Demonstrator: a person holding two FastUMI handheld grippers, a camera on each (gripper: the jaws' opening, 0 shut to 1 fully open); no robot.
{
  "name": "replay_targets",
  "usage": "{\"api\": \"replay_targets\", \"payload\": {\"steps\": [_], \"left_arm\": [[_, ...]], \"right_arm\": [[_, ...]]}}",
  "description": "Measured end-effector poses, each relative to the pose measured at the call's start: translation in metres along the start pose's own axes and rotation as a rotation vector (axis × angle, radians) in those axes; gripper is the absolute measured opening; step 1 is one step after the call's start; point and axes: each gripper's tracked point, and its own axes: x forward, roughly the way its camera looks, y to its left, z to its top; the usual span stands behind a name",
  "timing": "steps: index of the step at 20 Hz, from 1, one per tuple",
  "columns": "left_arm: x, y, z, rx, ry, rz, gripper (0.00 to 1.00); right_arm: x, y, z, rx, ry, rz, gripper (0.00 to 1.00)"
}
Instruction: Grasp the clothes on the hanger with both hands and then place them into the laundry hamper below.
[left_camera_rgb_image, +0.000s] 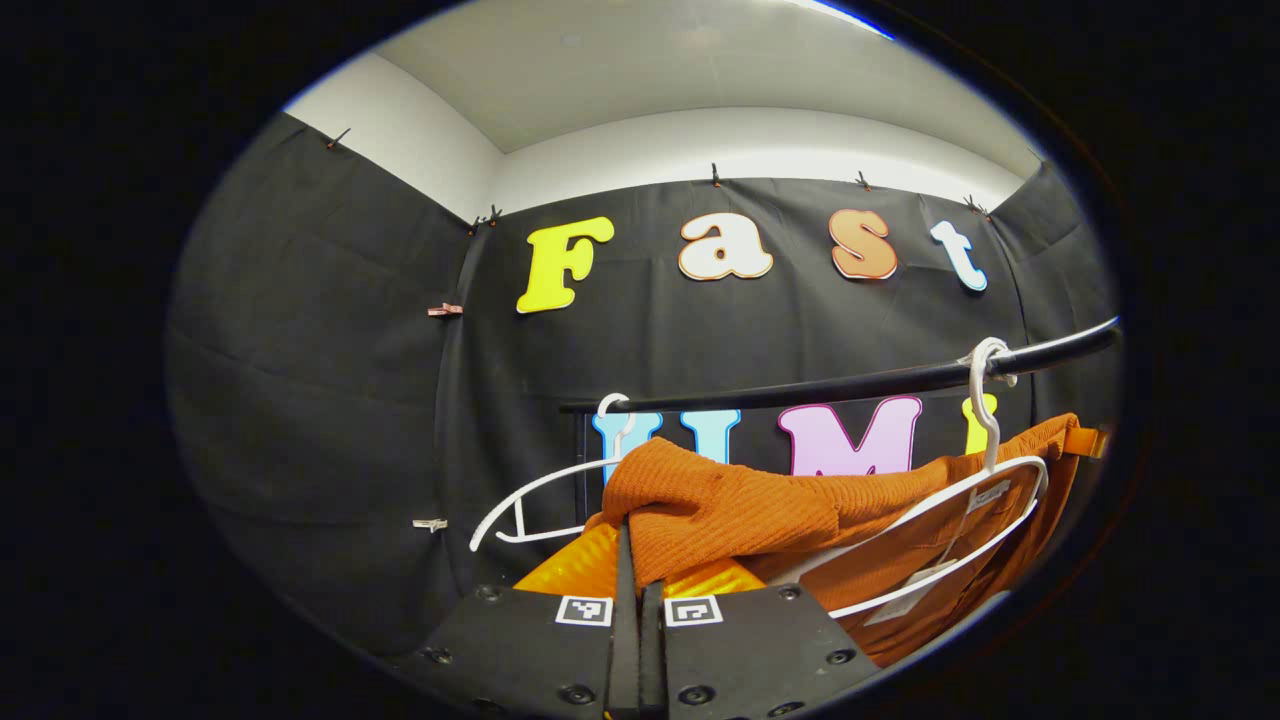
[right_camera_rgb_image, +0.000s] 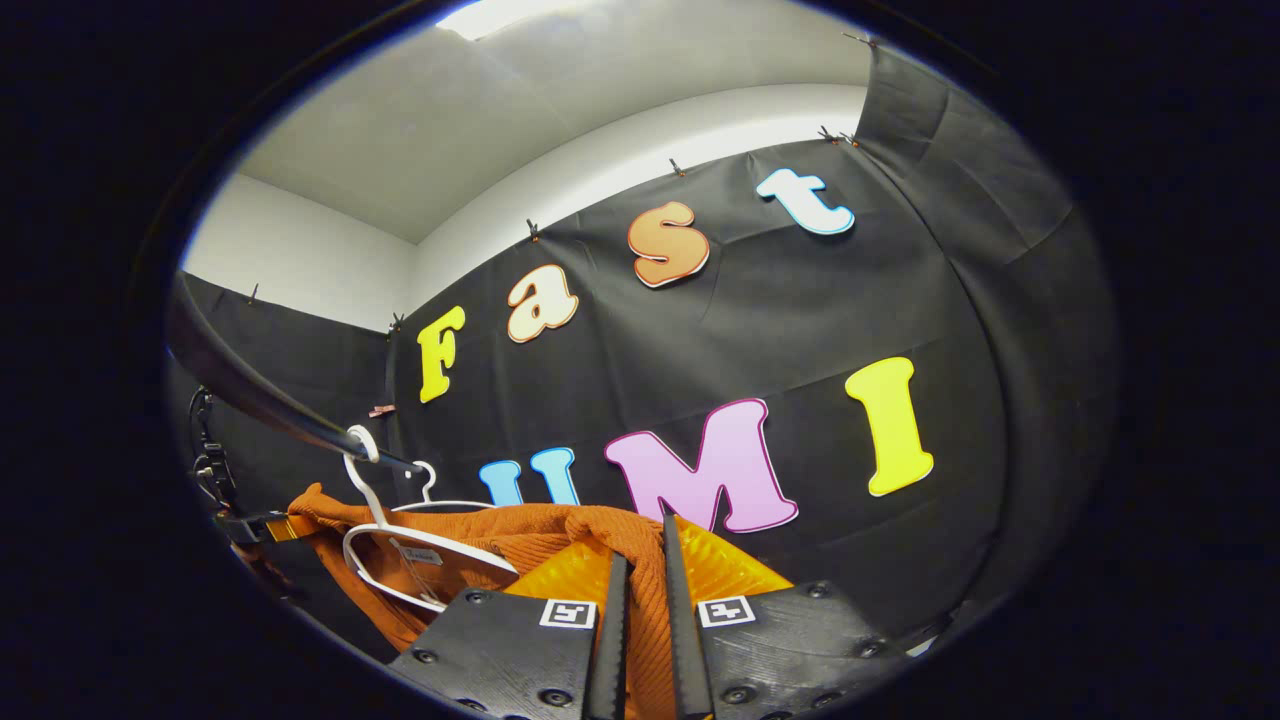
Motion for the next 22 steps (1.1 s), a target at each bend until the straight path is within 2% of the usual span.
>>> {"api": "replay_targets", "payload": {"steps": [1,2,4,5,6,8,10,11,12,14,18,22], "left_arm": [[0.004,0.002,-0.004,0.019,0.009,-0.006,0.05],[0.007,0.004,-0.01,0.038,0.023,-0.015,0.03],[0.019,0.002,-0.021,0.051,0.06,-0.047,0.05],[0.025,0.0,-0.027,0.059,0.075,-0.064,0.05],[0.03,0.004,-0.034,0.073,0.09,-0.071,0.05],[0.038,0.007,-0.055,0.076,0.144,-0.102,0.05],[0.041,0.005,-0.077,0.006,0.204,-0.147,0.05],[0.04,0.009,-0.085,-0.04,0.23,-0.151,0.05],[0.038,0.017,-0.096,-0.074,0.248,-0.148,0.05],[0.035,0.02,-0.112,-0.13,0.274,-0.156,0.05],[0.024,0.012,-0.151,-0.108,0.331,-0.154,0.05],[0.01,0.001,-0.179,-0.132,0.386,-0.145,0.05]], "right_arm": [[0.004,-0.002,-0.007,-0.011,0.017,-0.002,0.23],[0.01,-0.005,-0.014,-0.021,0.039,-0.002,0.27],[0.017,-0.008,-0.024,-0.042,0.07,0.001,0.18],[0.021,-0.011,-0.027,-0.054,0.08,-0.001,0.23],[0.025,-0.015,-0.031,-0.061,0.087,-0.005,0.18],[0.029,-0.018,-0.044,-0.058,0.117,-0.004,0.23],[0.033,-0.022,-0.064,-0.063,0.168,0.001,0.23],[0.033,-0.023,-0.072,-0.048,0.188,0.007,0.18],[0.032,-0.021,-0.074,-0.017,0.187,0.021,0.23],[0.037,-0.018,-0.09,0.022,0.209,0.037,0.23],[0.034,-0.037,-0.133,0.018,0.294,-0.025,0.23],[0.02,-0.048,-0.166,-0.007,0.361,-0.069,0.23]]}}
